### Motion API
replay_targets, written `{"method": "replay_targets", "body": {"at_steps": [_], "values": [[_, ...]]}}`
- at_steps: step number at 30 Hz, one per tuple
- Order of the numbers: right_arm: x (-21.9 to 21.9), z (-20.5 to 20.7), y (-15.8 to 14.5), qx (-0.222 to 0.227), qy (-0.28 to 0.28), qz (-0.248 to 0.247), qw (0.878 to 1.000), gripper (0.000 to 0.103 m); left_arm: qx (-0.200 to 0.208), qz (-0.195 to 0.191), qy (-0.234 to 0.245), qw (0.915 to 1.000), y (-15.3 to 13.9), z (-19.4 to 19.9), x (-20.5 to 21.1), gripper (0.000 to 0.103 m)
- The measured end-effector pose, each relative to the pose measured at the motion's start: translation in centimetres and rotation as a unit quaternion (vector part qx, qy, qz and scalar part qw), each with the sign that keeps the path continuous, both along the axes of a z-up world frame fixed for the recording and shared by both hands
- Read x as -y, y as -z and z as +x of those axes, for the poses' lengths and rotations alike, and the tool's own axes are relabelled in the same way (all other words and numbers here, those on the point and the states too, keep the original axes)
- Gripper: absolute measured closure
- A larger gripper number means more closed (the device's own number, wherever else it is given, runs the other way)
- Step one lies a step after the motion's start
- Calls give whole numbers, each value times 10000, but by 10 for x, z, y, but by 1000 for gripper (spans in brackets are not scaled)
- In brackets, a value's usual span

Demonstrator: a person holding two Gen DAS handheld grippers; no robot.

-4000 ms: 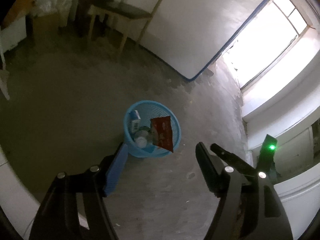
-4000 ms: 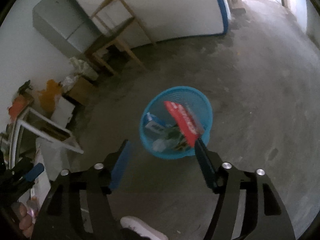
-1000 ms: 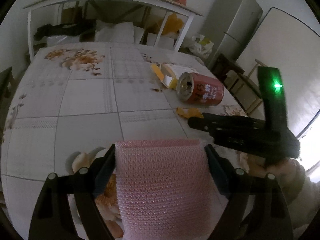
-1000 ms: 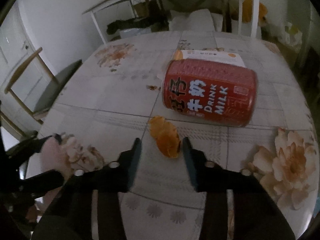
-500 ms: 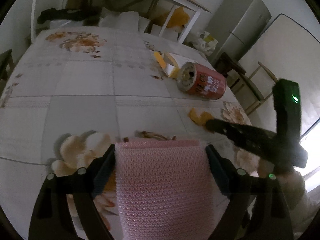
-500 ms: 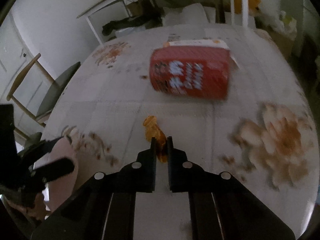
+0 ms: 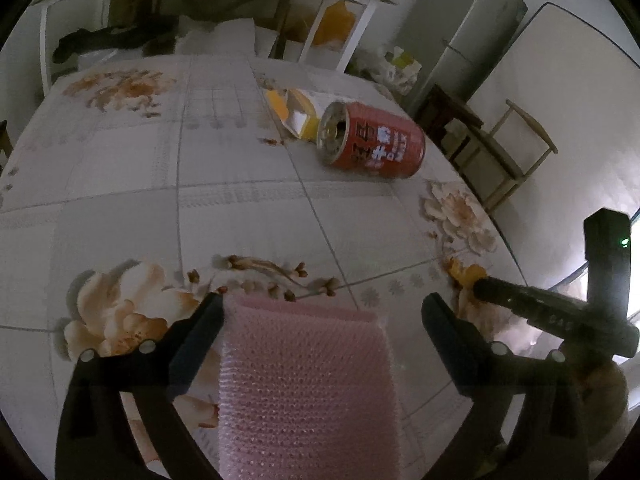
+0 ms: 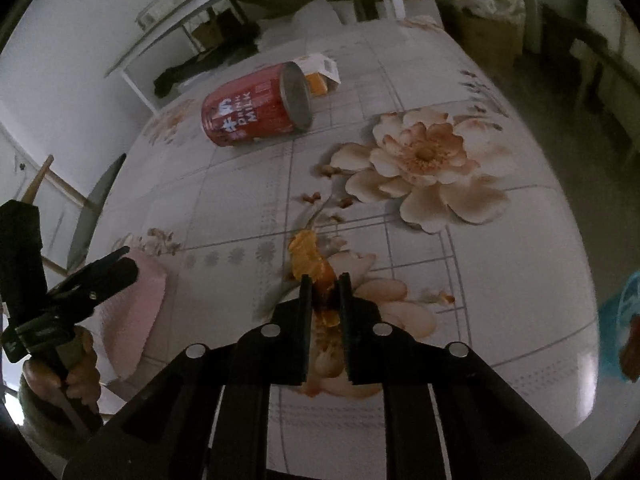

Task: Collect trash
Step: 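Grasp the orange peel with the right tool while the left tool holds the pink pouch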

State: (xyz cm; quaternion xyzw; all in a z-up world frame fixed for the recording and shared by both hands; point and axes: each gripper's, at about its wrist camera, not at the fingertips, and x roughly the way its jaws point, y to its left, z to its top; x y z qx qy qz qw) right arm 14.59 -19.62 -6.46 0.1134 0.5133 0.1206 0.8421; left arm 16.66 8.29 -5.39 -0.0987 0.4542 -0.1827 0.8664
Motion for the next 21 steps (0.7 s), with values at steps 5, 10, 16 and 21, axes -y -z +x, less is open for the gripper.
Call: {"method": "replay_targets", "body": {"at_steps": [5,10,16,21], "values": [[4,2,-2,37,-60,56,10000,62,205,15,27,9998,-16,-8,-8,6],[5,2,-2,63,-109,96,9999,50,187,229,180,9994,-19,-19,-10,6],[1,1,-2,128,-231,-35,9996,44,-94,894,504,9947,4,-28,9,6],[-6,1,-2,159,-351,-139,9992,44,-217,1040,446,9933,13,-26,14,6]]}}
